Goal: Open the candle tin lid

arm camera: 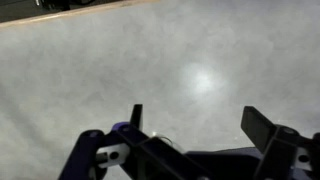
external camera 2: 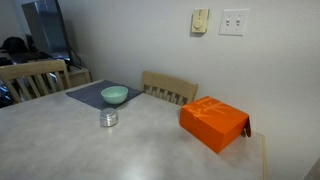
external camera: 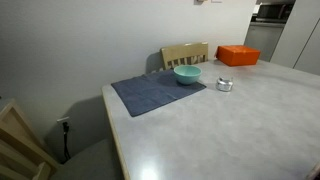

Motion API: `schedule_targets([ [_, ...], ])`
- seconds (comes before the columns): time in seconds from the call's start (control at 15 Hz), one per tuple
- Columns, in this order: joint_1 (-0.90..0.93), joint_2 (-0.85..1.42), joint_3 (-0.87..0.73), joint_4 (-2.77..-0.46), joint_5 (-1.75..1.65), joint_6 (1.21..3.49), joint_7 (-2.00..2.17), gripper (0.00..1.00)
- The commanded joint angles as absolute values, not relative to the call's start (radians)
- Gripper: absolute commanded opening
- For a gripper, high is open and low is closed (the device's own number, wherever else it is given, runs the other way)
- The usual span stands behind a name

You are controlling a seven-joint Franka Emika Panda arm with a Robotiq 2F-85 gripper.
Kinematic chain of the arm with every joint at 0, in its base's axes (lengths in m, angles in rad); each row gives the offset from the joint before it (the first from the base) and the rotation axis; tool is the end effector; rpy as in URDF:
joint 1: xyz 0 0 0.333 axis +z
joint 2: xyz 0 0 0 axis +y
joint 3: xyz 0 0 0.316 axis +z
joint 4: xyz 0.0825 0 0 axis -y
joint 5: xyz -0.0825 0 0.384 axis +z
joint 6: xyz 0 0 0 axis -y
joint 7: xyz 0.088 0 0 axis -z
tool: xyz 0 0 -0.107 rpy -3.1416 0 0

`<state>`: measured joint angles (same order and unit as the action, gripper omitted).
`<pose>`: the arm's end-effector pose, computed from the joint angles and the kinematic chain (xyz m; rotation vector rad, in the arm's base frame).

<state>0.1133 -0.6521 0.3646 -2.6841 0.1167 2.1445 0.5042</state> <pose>0.3178 0.1653 0.4261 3.0594 -0.2250 0.1980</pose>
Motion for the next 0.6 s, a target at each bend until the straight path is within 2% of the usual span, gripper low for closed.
schedule_targets([
  [0.0,0.124,-0.65,0.354,-2.683,0.108,2.143,0.51,1.0],
  [0.53,0.073,-0.515,0.246,-2.62,0.11,2.267,0.443,1.0],
])
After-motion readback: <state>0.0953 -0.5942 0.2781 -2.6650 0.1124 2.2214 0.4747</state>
